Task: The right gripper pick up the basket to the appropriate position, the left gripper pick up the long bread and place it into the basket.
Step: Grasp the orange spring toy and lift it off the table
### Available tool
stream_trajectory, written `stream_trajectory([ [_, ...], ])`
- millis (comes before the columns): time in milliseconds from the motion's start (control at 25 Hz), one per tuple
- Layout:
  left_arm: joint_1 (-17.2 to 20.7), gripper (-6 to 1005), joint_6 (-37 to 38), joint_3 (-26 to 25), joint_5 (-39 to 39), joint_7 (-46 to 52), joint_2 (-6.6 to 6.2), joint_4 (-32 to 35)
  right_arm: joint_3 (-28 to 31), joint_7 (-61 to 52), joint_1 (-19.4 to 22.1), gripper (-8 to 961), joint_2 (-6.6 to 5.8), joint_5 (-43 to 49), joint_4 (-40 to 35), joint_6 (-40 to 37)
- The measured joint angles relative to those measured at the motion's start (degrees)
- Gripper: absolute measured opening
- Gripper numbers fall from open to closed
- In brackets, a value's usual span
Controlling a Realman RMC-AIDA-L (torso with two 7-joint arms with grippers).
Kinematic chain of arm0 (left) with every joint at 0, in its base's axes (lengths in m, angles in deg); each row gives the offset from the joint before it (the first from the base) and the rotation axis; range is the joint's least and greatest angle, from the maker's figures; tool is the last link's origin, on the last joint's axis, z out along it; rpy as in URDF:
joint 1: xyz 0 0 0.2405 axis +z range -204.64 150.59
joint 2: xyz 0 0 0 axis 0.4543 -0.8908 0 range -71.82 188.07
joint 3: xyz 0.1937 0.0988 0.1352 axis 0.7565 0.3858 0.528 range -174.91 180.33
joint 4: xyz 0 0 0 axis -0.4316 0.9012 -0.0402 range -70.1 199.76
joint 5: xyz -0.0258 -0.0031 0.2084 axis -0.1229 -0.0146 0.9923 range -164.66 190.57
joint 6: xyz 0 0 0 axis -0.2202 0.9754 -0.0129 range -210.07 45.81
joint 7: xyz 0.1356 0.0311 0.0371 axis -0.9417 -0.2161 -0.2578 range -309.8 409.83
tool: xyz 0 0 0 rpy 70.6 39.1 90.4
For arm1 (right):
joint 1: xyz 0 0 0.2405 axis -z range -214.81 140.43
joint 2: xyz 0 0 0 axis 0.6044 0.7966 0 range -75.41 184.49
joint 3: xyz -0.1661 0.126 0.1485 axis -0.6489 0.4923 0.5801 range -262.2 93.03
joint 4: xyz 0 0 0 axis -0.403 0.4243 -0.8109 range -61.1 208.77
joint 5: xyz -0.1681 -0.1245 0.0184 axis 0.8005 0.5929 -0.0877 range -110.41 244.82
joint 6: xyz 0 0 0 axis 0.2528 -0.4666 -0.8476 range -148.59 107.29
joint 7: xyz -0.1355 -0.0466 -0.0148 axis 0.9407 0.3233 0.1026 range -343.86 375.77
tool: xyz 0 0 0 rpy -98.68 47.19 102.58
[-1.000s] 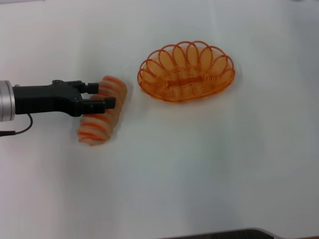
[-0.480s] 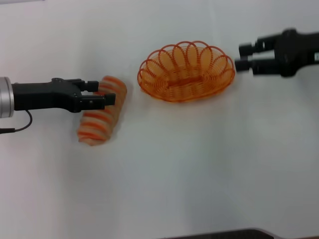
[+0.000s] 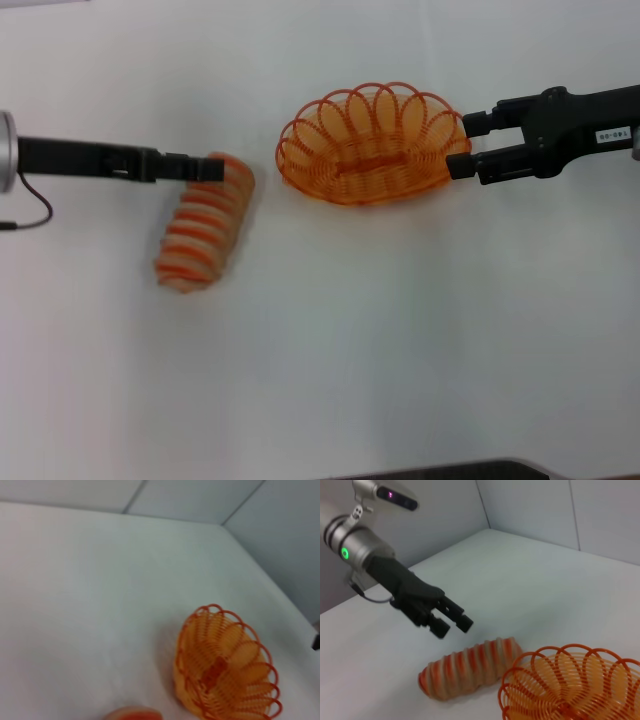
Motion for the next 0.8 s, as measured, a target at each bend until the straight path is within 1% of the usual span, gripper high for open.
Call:
stream_trajectory([
  [80,-0.2,775,0.5,1.6,2.1,6.9,0.21,4.4,-0.1,0.1,0.0,743,0.09,0.1,0.1,0.7],
  [240,-0.4,774,1.1,7.8,7.6,19.4,0.67,13.8,-0.1,0.6,0.3,762,0.23,0.1,0.2,1.4],
  [280,-0.5,774,1.0,8.8,9.1,21.5,0.87,15.2,-0.1,0.8,0.4,767,0.28,0.1,0.3,1.6],
  [400,-1.1,773,0.6,11.2,14.0,27.3,2.11,19.1,-0.1,1.3,0.7,776,0.61,0.1,0.3,2.6],
  [440,-1.1,773,0.6,11.2,14.0,27.3,2.11,19.1,-0.2,1.4,0.7,776,0.67,0.1,0.3,3.0],
  [480,-2.0,772,0.5,11.7,17.1,29.4,3.58,20.3,-0.1,1.4,0.7,775,0.69,0.2,0.4,3.3],
  [520,-2.7,772,0.3,12.0,18.9,30.0,4.55,20.6,-0.1,1.5,0.7,774,0.7,0.2,0.4,3.5],
  [640,-4.0,771,-1.0,12.9,24.4,30.8,6.53,20.1,-0.1,1.9,0.7,772,0.73,0.2,0.4,3.9],
  [720,-4.5,771,-2.8,15.1,27.7,32.5,7.05,19.4,0.0,2.2,0.8,771,0.78,0.2,0.4,4.3],
  [800,-4.6,770,-3.9,18.3,28.9,34.5,7.05,18.7,0.2,2.4,0.8,769,0.82,0.2,0.4,4.5],
])
